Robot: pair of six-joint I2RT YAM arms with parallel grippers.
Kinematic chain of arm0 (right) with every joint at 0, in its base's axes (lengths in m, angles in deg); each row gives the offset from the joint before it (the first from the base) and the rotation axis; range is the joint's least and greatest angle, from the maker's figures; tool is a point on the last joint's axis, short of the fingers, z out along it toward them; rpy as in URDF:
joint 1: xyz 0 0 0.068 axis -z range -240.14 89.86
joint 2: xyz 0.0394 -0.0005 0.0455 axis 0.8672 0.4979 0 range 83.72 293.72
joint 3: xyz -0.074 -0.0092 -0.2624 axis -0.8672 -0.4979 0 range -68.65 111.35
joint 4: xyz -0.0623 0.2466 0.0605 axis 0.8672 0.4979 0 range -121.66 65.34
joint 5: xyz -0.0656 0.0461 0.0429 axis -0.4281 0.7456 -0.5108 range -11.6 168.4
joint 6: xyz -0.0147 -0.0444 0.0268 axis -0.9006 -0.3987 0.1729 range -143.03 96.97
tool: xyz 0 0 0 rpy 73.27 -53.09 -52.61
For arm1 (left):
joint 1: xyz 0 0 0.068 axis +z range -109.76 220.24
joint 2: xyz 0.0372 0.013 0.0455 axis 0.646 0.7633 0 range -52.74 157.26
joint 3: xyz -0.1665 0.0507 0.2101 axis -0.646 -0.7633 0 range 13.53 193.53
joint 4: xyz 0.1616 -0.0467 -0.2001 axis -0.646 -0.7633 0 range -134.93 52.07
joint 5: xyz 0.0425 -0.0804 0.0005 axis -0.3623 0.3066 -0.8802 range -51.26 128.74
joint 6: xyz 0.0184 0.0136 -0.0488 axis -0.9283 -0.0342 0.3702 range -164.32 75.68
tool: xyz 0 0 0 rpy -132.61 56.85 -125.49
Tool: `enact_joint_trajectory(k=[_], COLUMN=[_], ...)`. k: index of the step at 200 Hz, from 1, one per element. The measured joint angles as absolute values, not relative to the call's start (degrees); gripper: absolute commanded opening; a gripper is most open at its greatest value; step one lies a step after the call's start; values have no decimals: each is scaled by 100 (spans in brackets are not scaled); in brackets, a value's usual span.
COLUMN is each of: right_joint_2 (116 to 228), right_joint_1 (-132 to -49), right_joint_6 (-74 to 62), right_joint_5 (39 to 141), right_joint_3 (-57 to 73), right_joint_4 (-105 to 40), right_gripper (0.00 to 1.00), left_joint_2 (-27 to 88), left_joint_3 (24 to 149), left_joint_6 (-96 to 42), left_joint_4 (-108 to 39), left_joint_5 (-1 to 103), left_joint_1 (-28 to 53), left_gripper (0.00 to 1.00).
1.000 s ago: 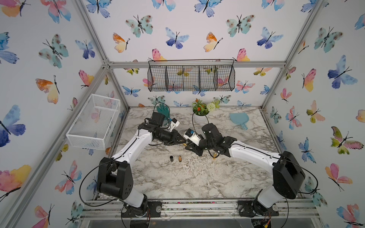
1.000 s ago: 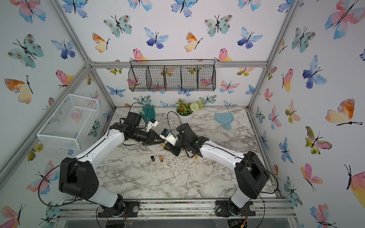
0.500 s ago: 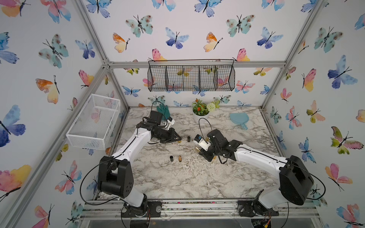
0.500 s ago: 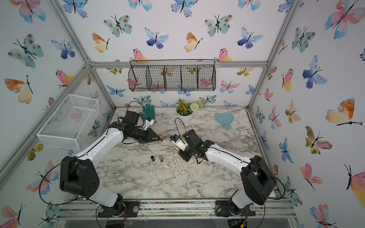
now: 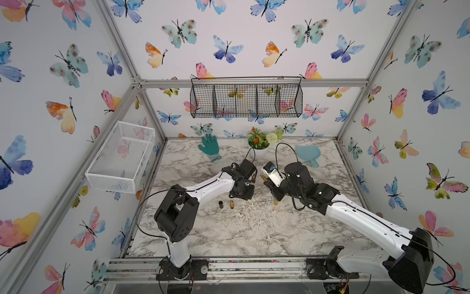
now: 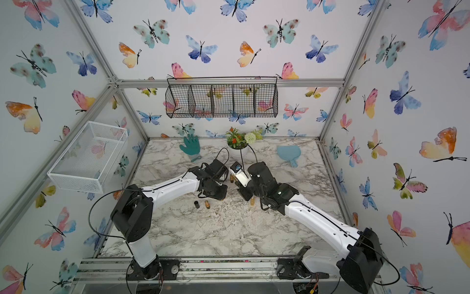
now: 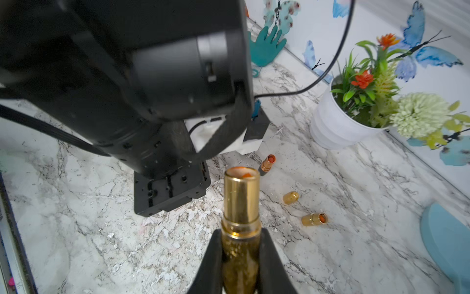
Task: Open the lipstick cap
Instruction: Place the cover at the center of the board.
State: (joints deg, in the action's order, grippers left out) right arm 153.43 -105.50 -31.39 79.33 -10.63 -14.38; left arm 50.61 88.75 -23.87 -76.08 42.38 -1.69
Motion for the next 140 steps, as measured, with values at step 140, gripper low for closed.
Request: enact_joint_trajectory(k=[140], right_joint_2=[15564], right_joint_1=[-10550], right_joint_6=[-3096], right_joint_5=[7924], right_joint_3=[-1129], right_joint_4=[-1453], right_gripper=[2], left_joint_2=[5479], left_joint_3=[8333], left_joint_6=[-2267], left_joint_4=[-6970], left_joint_5=[3779], left_joint_1=[-302], left_gripper=[36])
